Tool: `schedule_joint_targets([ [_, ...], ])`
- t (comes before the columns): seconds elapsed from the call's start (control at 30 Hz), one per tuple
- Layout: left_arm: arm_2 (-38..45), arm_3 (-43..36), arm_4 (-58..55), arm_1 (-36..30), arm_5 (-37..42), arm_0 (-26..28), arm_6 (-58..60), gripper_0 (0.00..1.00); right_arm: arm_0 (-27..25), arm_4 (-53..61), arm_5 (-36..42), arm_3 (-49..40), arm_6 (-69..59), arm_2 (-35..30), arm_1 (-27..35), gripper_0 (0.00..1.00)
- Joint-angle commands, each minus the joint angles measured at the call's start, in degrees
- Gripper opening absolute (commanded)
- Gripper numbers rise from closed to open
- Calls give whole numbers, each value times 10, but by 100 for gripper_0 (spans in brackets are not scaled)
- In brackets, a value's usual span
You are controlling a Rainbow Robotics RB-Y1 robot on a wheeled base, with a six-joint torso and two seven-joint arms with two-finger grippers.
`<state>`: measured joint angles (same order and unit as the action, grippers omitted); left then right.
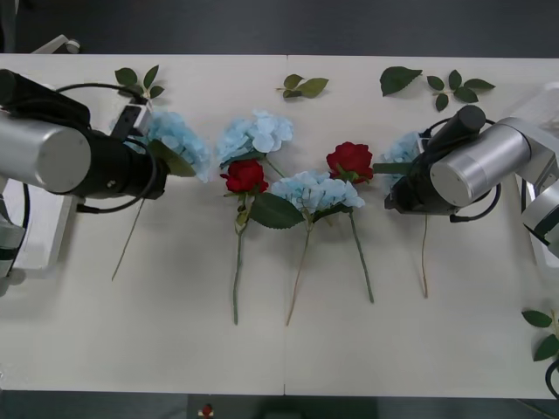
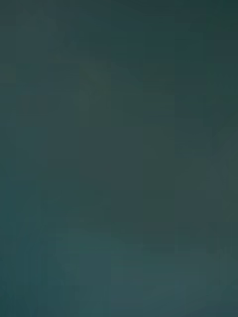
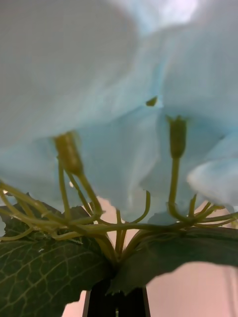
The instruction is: Put the red flowers into the right box and the blue flowers into the left box
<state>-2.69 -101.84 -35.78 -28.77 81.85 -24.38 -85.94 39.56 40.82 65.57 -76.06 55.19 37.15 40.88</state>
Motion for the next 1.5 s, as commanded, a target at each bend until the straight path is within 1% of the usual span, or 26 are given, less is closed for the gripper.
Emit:
schedule_joint_targets([
  [0.03, 74, -53, -9, -32, 24, -5, -4, 0, 21, -1, -4, 0, -22, -10, 3, 91],
  [0.07, 84, -58, -9, -42, 23, -5, -5, 0, 21, 0, -3, 0, -23, -10, 3, 70],
  [0.1, 96, -60, -11, -56, 23, -5, -9, 0, 21, 1, -3, 0, -23, -9, 3, 38],
  [0.13, 103, -61, -12, -63, 20, -5, -10, 0, 21, 2, -3, 0, -23, -10, 3, 20],
  [0.17, 117, -62, -15, -78, 14, -5, -12, 0, 21, 3, -4, 0, -25, -10, 3, 0],
  [0.3, 169, -56, -24, -128, -15, 14, -34, 0, 21, 2, -4, 0, -25, -9, 3, 0],
  [0.4, 182, -28, -31, -167, -48, 33, -36, 0, 21, 3, -6, 0, -25, -10, 3, 0],
  [0.5, 194, 33, -53, -204, -93, 40, -43, 0, 21, 7, -11, 0, -24, -10, 3, 0],
  [0.6, 205, 83, -72, -232, -124, 41, -81, 0, 20, 20, -20, -7, -19, -10, 14, 0],
  [0.63, 204, 114, -74, -244, -144, 42, -101, 0, 21, 35, -25, -13, -15, -12, 25, 0],
  [0.73, 204, 161, -82, -252, -173, 43, -133, 0, 20, 66, -30, -29, -3, -17, 48, 0],
  [0.77, 204, 180, -85, -255, -197, 51, -150, 0, 20, 88, -30, -39, 19, -22, 65, 0],
  [0.93, 202, 201, -89, -254, -264, 87, -176, 0, 9, 166, -29, -83, 94, -50, 120, 0],
  [1.07, 195, 201, -85, -245, -292, 111, -176, 0, -25, 217, -30, -140, 160, -96, 156, 0],
  [1.13, 191, 202, -82, -236, -307, 122, -174, 0, -54, 247, -31, -183, 206, -135, 171, 0],
  [1.27, 190, 204, -79, -226, -311, 129, -174, 0, -106, 286, -35, -252, 268, -202, 177, 0],
  [1.3, 190, 202, -79, -225, -311, 129, -174, 0, -126, 299, -36, -277, 289, -226, 177, 0],
  [1.33, 190, 204, -79, -225, -311, 129, -175, 8, -155, 317, -39, -309, 315, -259, 177, 0],
  [1.37, 190, 202, -81, -225, -311, 129, -176, 17, -165, 324, -39, -322, 324, -272, 177, 0],
  [1.4, 190, 204, -83, -225, -311, 129, -177, 35, -187, 339, -40, -346, 343, -295, 177, 0],
  [1.43, 190, 204, -85, -225, -311, 129, -177, 45, -201, 355, -41, -361, 356, -312, 177, 0],
  [1.47, 190, 202, -88, -225, -310, 129, -178, 59, -223, 390, -47, -377, 374, -335, 177, 0],
  [1.5, 190, 202, -90, -225, -308, 128, -178, 62, -233, 409, -50, -382, 383, -344, 177, 0],
])
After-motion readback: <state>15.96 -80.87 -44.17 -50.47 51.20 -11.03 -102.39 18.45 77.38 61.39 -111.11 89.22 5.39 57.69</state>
